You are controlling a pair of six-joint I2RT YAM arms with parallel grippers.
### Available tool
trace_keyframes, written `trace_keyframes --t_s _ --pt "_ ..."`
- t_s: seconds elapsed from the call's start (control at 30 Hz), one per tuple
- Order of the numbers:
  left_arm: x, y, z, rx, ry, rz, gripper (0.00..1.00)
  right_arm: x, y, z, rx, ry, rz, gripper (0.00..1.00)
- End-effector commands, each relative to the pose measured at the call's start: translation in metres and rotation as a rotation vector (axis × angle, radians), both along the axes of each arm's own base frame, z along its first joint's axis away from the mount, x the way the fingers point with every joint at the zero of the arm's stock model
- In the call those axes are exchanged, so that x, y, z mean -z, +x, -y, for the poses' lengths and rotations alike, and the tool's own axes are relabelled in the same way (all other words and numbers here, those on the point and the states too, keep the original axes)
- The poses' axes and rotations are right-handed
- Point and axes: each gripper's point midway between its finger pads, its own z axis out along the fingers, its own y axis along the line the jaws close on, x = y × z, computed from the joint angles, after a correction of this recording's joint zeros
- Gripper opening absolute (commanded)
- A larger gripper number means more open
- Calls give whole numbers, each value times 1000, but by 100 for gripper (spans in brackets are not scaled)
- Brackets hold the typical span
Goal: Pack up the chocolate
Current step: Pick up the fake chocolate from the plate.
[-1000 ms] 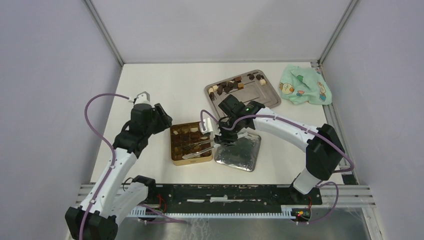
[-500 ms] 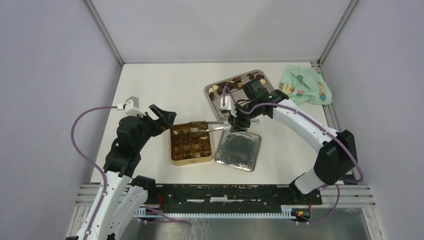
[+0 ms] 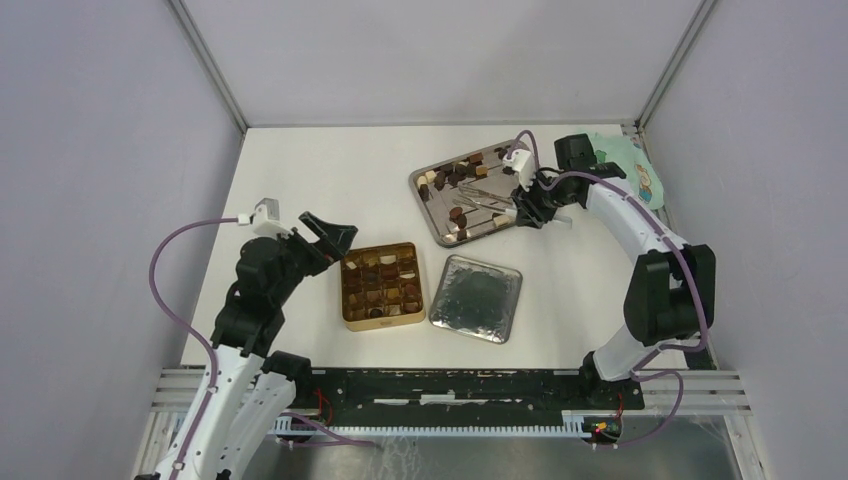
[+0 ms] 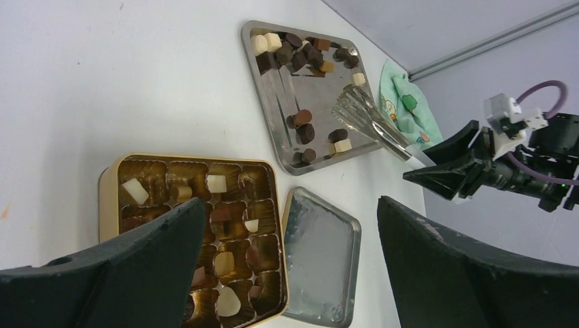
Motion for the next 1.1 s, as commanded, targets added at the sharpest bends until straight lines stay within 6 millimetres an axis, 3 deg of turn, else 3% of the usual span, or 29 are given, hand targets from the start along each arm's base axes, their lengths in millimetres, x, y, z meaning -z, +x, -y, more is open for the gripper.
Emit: trace_keyframes --t_s 0.0,0.2,0.57,0.83,1.07 --pt "-6 2 6 9 -54 22 99 6 22 23 48 -104 41 43" --pt "0 4 6 5 -54 9 99 27 16 28 39 -136 -6 43" --pt "8 7 7 7 -45 -9 99 46 10 27 18 -136 -68 44" --pt "12 8 7 7 -46 -17 98 49 4 22 1 -113 -93 46" --pt "13 9 8 9 -47 -20 98 36 3 16 -16 -72 -76 46"
